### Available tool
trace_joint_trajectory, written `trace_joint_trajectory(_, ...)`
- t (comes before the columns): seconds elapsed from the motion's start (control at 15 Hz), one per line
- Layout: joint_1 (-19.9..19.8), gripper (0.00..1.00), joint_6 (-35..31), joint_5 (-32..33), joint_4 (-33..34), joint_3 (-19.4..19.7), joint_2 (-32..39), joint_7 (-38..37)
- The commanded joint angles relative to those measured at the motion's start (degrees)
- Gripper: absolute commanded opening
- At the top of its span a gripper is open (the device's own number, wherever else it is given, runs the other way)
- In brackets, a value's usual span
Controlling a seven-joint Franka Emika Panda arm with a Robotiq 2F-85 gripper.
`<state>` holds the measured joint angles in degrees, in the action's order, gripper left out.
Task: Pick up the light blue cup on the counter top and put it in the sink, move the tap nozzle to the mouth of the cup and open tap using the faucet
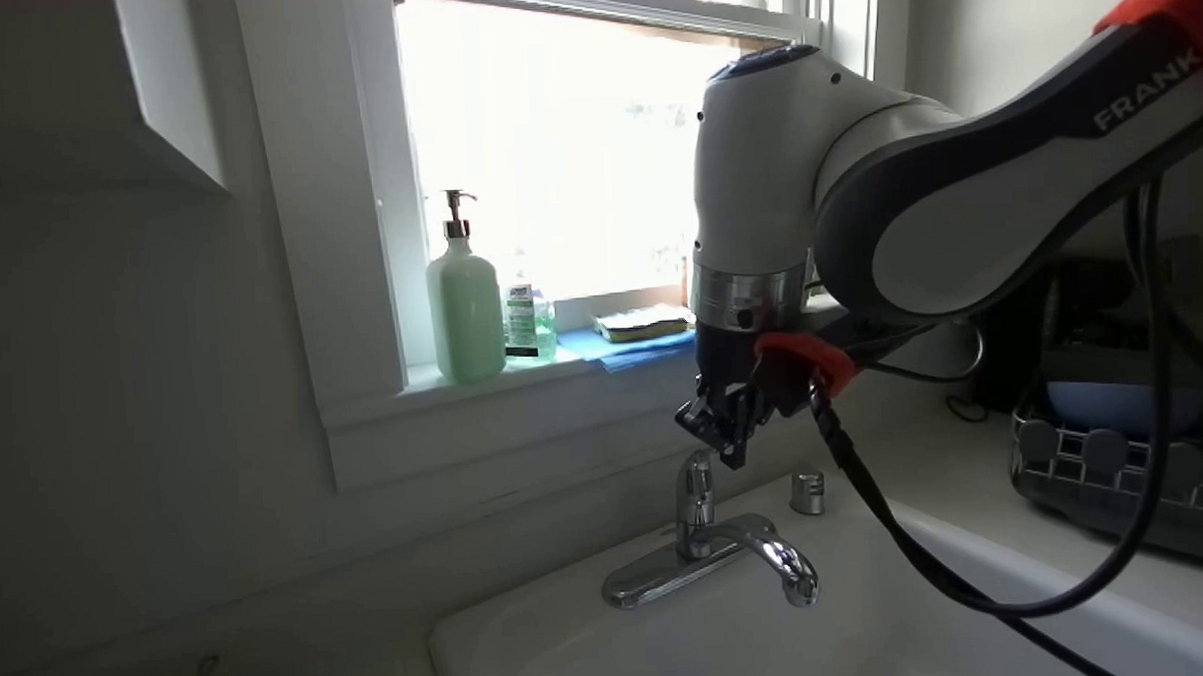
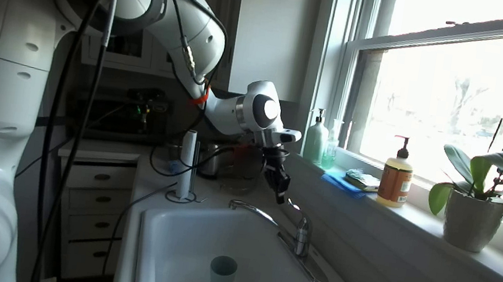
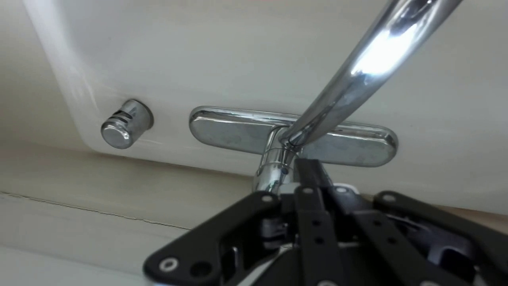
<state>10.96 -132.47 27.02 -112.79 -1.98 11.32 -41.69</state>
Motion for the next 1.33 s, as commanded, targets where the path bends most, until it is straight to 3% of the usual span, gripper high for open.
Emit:
trace_joint_trajectory(0.0, 1.5, 0.00, 2.9, 5.6, 0.4, 0.9, 0.0, -7.2)
trace_joint_trajectory(0.33, 0.8, 0.00, 0.9, 9.1, 0.7, 0.6, 1.0, -10.3)
trace_joint_trajectory(1.27, 0.4, 0.00, -4.6, 9.6, 0.9, 1.4, 1.8, -10.0)
